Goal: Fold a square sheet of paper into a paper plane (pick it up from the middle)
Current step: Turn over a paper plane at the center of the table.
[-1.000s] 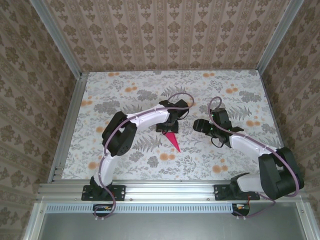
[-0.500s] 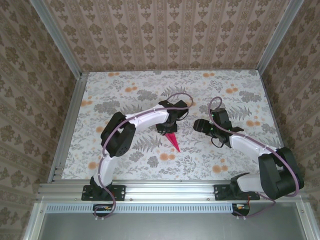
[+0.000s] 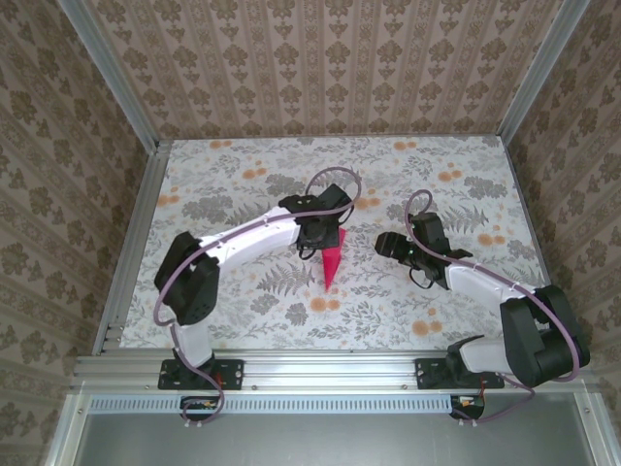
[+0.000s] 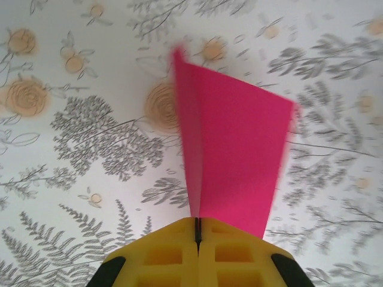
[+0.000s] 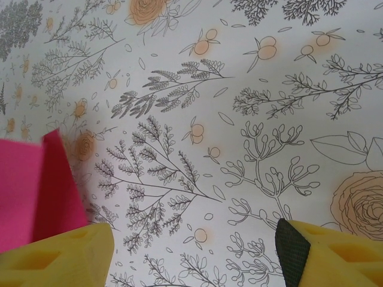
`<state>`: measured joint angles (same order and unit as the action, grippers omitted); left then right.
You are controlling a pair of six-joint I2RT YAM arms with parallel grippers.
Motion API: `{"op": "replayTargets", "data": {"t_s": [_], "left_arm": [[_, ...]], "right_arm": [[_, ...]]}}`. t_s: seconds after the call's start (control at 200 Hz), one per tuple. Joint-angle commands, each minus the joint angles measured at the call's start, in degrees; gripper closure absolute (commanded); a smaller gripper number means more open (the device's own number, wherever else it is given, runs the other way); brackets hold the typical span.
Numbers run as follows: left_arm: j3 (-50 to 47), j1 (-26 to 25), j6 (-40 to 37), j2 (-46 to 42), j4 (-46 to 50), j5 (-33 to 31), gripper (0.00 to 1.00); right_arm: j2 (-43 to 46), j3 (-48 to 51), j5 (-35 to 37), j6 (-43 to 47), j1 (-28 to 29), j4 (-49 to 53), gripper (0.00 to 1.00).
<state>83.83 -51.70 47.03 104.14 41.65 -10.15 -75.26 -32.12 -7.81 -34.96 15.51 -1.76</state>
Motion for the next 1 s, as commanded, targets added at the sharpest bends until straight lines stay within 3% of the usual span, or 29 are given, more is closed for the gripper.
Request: {"op": "replayTargets", "data": {"t_s": [0.0,0.255,0.385,0.555,0.755,0.995], "left_arm": [[-4.4,1.3,-3.5,-4.1,-8.7,4.3,1.00],[-12.4,4.4,-2.8,-8.0,-20.1,11.1,1.00],[-14.9,7.0,0.4,-4.3,-28.7,20.5,1.00],[-14.8,7.6,1.6,-0.4,-34.6,23.7,1.00],[-17.0,9.2,6.1,4.6,-44.3,30.3,1.00],[-19.1,10.5,8.1,7.6,-48.3,32.4,1.00]], "right_arm": [[1.4,1.1,-0.9,-0.7,-0.3,-2.4,0.26],[1.2,1.6,-2.3,-0.9,-0.4,-4.1,0.25],[1.0,0.4,-3.1,0.8,-0.4,-2.4,0.27],[1.9,1.0,-5.8,1.3,-0.4,-4.7,0.28],[-0.3,0.0,-11.7,0.6,0.5,-6.9,0.37],[-3.7,-6.0,-9.0,1.2,5.9,1.0,0.47]]}}
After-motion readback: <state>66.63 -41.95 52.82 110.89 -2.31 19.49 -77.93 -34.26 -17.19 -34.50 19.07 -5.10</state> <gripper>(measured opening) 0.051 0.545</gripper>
